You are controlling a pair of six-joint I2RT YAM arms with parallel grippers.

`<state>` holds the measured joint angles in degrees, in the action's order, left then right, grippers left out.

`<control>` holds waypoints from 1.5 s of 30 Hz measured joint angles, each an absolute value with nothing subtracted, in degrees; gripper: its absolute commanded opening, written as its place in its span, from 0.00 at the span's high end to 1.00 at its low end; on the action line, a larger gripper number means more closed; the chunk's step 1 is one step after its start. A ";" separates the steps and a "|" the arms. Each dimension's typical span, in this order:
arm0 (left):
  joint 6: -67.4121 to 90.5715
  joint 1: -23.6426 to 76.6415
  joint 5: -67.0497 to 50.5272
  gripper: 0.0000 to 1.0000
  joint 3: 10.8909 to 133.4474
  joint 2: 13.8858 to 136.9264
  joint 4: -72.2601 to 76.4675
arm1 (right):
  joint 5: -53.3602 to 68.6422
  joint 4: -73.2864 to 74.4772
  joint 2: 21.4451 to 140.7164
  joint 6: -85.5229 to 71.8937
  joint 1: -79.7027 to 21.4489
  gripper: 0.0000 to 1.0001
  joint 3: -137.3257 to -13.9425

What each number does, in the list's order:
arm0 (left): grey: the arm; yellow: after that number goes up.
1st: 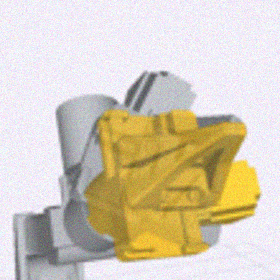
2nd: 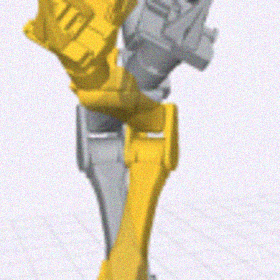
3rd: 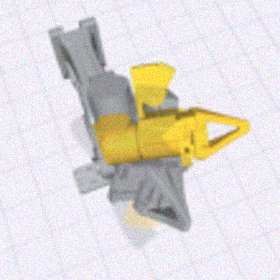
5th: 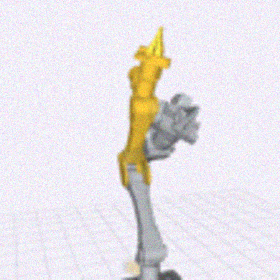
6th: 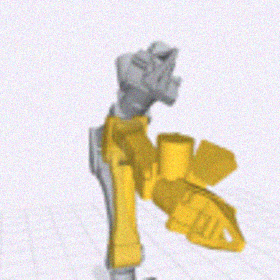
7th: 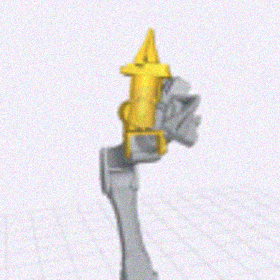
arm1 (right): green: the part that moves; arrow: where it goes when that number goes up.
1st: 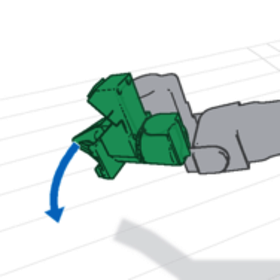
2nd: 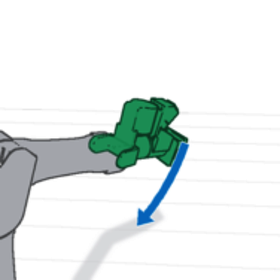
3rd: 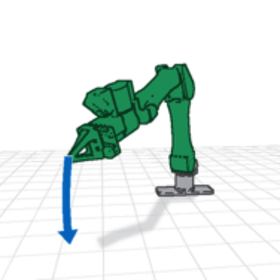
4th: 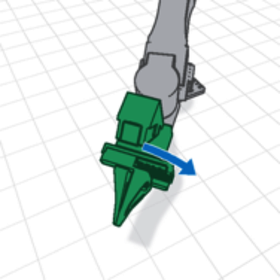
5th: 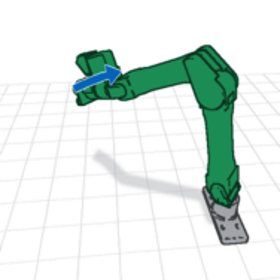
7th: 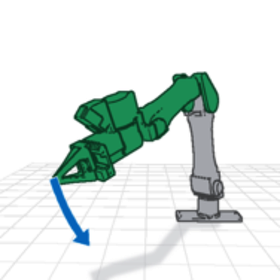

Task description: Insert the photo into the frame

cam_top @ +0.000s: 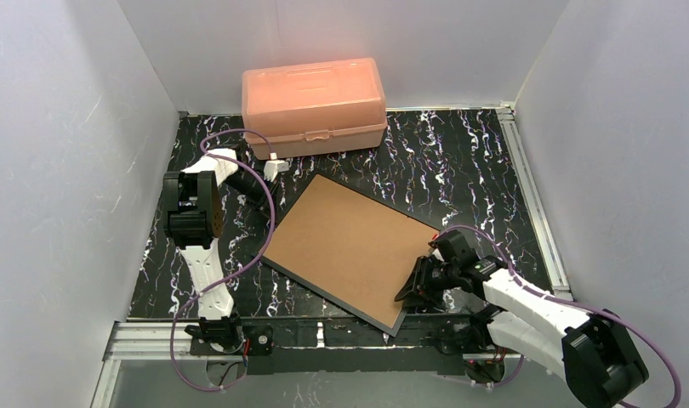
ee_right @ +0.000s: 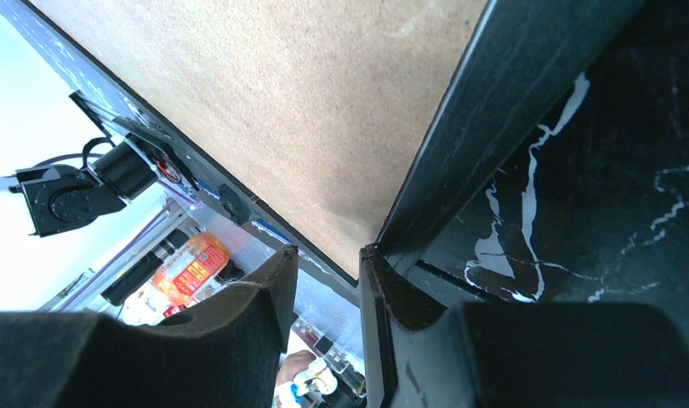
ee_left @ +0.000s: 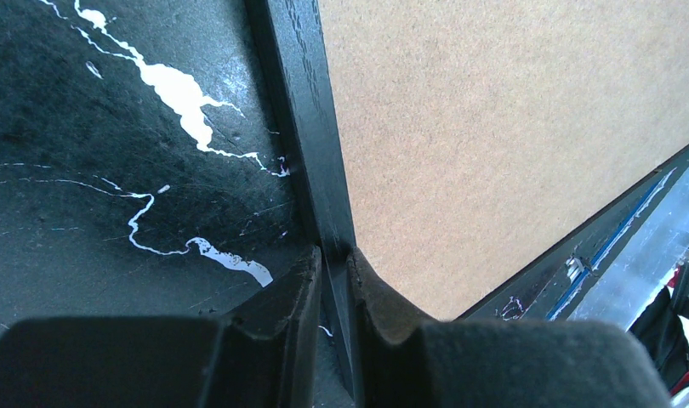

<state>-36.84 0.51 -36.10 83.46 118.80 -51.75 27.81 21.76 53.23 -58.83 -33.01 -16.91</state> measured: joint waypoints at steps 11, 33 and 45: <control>-37.06 0.49 -36.18 1.00 83.46 118.80 -51.79 | 30.06 16.71 57.14 -59.48 -33.06 0.60 -16.08; -40.27 0.10 -32.29 0.93 87.07 119.31 -58.24 | 21.32 26.46 51.44 -52.12 -30.74 0.25 -27.22; -43.70 -2.74 -28.29 0.96 82.87 118.93 -58.57 | 9.69 33.85 52.84 -50.81 -29.58 0.17 -27.24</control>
